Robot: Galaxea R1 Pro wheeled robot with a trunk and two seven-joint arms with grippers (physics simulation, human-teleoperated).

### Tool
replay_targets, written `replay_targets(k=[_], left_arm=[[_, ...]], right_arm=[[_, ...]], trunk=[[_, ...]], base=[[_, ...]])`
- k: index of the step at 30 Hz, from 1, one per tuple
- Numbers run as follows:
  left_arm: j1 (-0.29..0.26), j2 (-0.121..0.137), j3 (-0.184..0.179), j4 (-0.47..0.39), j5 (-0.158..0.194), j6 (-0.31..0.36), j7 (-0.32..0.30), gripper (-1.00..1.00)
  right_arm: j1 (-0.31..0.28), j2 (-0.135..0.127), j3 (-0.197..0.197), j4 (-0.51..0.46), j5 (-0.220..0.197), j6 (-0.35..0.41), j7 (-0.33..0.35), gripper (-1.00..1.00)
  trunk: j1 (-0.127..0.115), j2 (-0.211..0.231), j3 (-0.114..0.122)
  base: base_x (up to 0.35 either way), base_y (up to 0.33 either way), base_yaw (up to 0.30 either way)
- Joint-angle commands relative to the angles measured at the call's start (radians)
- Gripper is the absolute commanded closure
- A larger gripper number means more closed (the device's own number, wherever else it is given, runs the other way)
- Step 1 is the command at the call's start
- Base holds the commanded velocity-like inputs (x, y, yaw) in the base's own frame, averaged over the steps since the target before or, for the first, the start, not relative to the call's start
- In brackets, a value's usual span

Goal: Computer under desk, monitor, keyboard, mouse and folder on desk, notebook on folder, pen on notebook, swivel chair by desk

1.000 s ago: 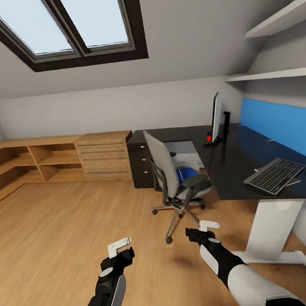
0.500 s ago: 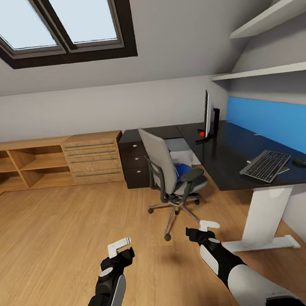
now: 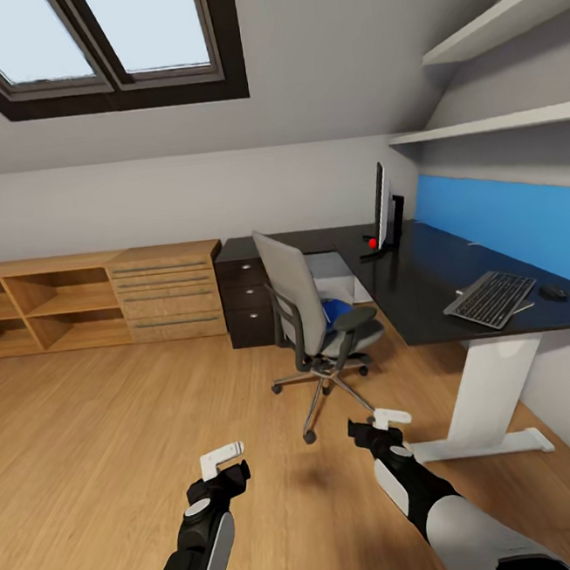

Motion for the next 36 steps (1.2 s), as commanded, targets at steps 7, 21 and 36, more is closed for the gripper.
replay_targets(k=[7,21,36], left_arm=[[0.177,0.000,-0.043,-0.305,0.011,0.002,0.006,-1.00],[0.253,0.000,-0.102,-0.407,0.011,0.006,0.007,-1.00],[0.253,0.000,-0.102,-0.405,0.009,0.006,0.009,-1.00]], right_arm=[[0.003,-0.004,-0.003,0.025,0.092,-0.123,-0.006,-1.00],[0.015,-0.010,-0.003,0.017,0.103,-0.198,-0.005,-1.00],[0.015,-0.010,-0.003,0.013,0.104,-0.196,-0.006,-1.00]], trunk=[[0.027,-0.050,-0.023],[0.080,-0.148,-0.067],[0.138,-0.253,-0.114]], base=[[0.000,0.000,0.000],[0.000,0.000,0.000],[0.000,0.000,0.000]])
